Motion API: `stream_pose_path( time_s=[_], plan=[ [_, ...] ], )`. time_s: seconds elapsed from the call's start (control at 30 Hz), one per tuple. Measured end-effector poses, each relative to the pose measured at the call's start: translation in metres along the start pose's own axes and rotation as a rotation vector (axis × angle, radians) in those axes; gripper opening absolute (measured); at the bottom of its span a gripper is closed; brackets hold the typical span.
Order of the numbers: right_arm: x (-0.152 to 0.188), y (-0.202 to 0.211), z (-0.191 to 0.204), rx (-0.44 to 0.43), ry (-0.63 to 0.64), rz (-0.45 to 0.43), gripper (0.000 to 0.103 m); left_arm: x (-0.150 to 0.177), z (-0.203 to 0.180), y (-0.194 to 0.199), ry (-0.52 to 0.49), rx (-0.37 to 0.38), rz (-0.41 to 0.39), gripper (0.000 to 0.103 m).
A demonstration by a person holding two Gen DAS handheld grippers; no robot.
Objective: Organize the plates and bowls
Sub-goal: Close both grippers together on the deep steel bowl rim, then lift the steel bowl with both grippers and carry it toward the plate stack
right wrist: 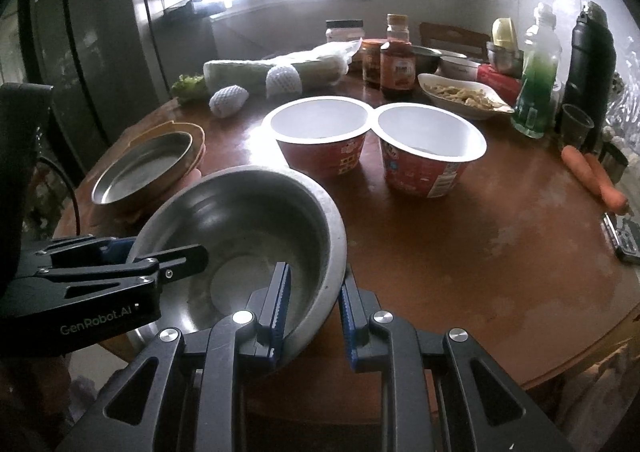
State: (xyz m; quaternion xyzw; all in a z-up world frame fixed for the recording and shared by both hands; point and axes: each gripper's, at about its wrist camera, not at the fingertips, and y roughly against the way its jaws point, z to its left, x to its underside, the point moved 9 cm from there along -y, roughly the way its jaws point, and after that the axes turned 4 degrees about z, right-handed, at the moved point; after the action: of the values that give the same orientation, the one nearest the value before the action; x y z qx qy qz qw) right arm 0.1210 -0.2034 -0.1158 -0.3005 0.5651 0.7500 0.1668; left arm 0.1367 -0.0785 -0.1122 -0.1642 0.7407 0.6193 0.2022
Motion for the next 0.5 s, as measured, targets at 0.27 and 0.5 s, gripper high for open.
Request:
stream_pose_path(
  time_s=[0.27,0.5],
  plan=[
    [0.0017,-0.0013,-0.0023,-0.015,-0.010,0.004,0.024,-0.0005,-0.0028,0.0030,-0.001,-0.015,-0.003,0.043],
    [0.0007,-0.0005,-0.0029,-0.018,-0.014,0.001,0.025,-0.0038,-0.0018,0.0083,0.000,-0.017,-0.021,0.043]
  ],
)
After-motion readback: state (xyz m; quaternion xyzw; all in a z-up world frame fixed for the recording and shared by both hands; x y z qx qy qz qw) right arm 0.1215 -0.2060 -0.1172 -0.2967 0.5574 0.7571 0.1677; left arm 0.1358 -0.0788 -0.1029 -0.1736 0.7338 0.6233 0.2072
